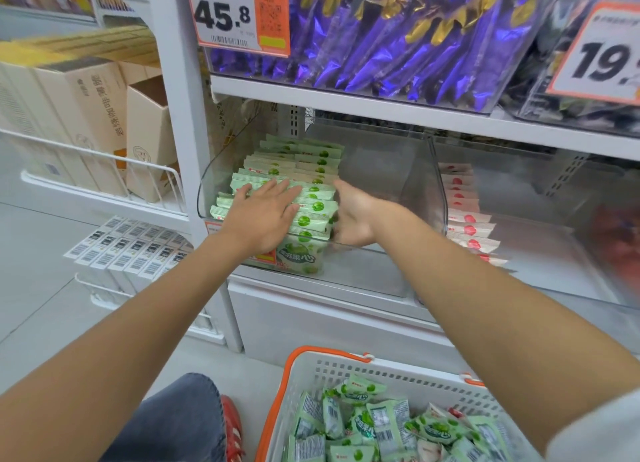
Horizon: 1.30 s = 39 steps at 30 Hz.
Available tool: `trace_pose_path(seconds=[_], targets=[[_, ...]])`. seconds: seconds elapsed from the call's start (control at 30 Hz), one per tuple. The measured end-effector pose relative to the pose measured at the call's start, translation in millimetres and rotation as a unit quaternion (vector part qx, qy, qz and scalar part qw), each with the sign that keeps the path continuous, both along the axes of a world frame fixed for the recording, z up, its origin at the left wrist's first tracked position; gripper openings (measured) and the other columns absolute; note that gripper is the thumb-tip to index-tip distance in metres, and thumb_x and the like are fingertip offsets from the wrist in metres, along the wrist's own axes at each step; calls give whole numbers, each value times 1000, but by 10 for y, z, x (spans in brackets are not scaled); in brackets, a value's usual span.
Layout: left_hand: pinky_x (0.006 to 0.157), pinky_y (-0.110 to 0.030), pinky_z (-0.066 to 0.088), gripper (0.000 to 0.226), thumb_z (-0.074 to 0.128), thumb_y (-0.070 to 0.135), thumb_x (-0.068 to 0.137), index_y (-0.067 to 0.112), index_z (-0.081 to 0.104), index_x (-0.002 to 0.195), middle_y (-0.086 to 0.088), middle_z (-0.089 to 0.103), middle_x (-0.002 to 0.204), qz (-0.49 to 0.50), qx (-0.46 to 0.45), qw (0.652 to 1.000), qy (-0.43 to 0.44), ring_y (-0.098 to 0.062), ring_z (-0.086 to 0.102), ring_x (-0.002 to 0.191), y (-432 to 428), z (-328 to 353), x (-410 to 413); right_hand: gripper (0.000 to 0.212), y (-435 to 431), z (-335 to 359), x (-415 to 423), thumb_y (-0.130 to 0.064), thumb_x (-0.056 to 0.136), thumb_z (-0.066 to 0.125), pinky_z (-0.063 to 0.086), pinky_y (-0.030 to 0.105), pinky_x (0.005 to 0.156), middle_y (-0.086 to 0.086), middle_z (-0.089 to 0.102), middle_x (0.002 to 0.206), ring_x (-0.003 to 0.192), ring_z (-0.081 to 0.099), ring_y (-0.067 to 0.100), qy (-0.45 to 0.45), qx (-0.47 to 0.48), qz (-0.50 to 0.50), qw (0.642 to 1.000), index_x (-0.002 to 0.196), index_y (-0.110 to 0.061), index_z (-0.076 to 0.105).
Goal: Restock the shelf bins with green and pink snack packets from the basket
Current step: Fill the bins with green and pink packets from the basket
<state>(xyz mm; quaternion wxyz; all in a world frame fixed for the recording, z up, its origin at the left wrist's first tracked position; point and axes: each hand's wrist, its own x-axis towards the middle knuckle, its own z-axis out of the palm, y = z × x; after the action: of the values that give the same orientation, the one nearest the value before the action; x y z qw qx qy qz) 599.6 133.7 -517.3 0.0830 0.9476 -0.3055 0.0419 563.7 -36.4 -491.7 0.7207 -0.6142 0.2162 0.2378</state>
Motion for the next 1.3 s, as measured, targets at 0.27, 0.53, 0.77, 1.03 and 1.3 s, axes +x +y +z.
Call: trace_pose_path(seconds=[0.27,0.53,0.77,1.03,1.3], targets=[[121,-41,10,50,19,32,106,29,19,155,3,22,161,4,5,1000,-6,-16,14,150,-11,-11,23,93,-101,-392,448,-85,75,33,41,64,96,11,43,149,116,59,40,95,-35,43,994,148,-27,36],[118,-41,19,46,32,31,104,25,36,150,-1,39,154,4,-95,995,5,-20,29,144,-8,5,-35,67,22,-18,-38,-63,98,21,55,44,80,15,56,131,112,61,32,16,-53,16,998,135,-14,51],[68,-38,46,14,50,23,92,19,63,87,3,63,82,42,-279,956,-86,-22,56,79,-300,160,-852,14,-106,-16,-925,-16,86,54,43,30,63,-2,61,73,74,58,22,-358,-547,-91,751,75,-18,62],[79,-34,51,16,51,26,88,23,56,73,-2,65,89,56,-38,971,230,-25,62,89,-460,-973,-1711,14,-431,-1307,-2156,-18,89,50,42,31,62,1,63,80,77,59,25,-204,-585,142,772,79,-19,59],[61,-29,46,31,46,14,89,11,46,58,-7,54,65,94,104,925,354,-21,54,66,-238,-1923,-1963,35,-665,-2645,-2751,-6,91,53,51,32,83,10,63,122,111,61,27,-15,-474,259,841,125,-12,61]])
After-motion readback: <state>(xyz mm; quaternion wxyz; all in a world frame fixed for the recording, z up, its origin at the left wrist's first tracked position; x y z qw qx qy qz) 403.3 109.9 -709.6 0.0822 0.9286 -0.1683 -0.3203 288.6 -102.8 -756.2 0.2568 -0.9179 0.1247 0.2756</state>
